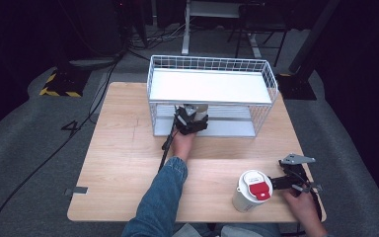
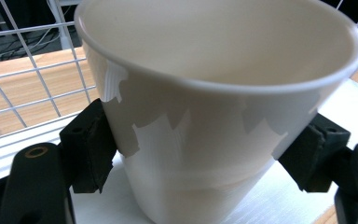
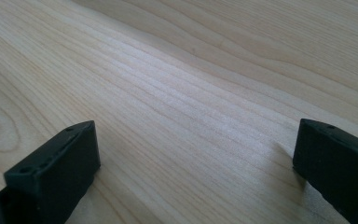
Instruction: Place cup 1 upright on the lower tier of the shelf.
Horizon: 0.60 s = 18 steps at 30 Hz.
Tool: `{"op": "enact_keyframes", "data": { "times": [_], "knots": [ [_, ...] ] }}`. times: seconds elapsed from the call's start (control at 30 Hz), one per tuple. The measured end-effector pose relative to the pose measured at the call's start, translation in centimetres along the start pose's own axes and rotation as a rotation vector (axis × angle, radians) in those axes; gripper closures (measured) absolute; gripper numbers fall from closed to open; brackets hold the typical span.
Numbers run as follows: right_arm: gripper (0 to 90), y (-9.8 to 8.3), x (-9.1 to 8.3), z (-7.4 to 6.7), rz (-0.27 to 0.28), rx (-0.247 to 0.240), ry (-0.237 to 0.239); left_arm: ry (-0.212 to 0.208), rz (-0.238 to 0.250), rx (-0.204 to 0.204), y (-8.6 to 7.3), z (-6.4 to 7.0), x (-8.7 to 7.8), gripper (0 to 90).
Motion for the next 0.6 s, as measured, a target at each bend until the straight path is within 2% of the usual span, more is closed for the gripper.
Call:
{"op": "enact_keyframes", "data": {
  "times": [0.03, 0.1, 0.13, 0.17, 0.27, 0.4, 0.43, 0.53, 0.6],
  "knots": [
    [0.7, 0.00, 0.00, 0.00, 0.000, 0.000, 0.000, 0.022, 0.019, -0.025, 0.00, 0.07, 0.02, 22.0],
    [0.7, 0.00, 0.00, 0.00, 0.000, 0.000, 0.000, 0.023, 0.013, -0.019, -0.02, -0.03, 0.01, 22.0],
    [0.7, 0.00, 0.00, 0.00, 0.000, 0.000, 0.000, 0.011, 0.032, -0.033, 0.03, 0.13, 0.17, 22.0],
    [0.7, 0.00, 0.00, 0.00, 0.000, 0.000, 0.000, 0.012, 0.007, -0.012, -0.05, 0.00, 0.05, 22.0],
    [0.7, 0.00, 0.00, 0.00, 0.000, 0.000, 0.000, 0.006, 0.000, 0.004, -0.08, -0.03, 0.03, 22.0],
    [0.7, 0.00, 0.00, 0.00, 0.000, 0.000, 0.000, -0.001, 0.014, -0.010, -0.03, 0.09, 0.08, 21.9],
    [0.7, 0.00, 0.00, 0.00, 0.000, 0.000, 0.000, 0.003, -0.007, 0.003, -0.07, -0.04, -0.05, 21.8],
    [0.7, 0.00, 0.00, 0.00, 0.000, 0.000, 0.000, -0.002, 0.002, -0.009, -0.04, 0.05, 0.03, 21.5],
    [0.7, 0.00, 0.00, 0.00, 0.000, 0.000, 0.000, 0.002, -0.012, -0.005, -0.13, -0.06, 0.01, 19.8]
  ]
}}
Point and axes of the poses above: each handheld gripper's, and its own axes: x roughly forward along the jaws, y roughly out of its top, z roughly to its right, the point moved 4 cm from there along x, roughly forward along the jaws, and after that the axes turned 11 degrees about -y, right-handed, at the moved point
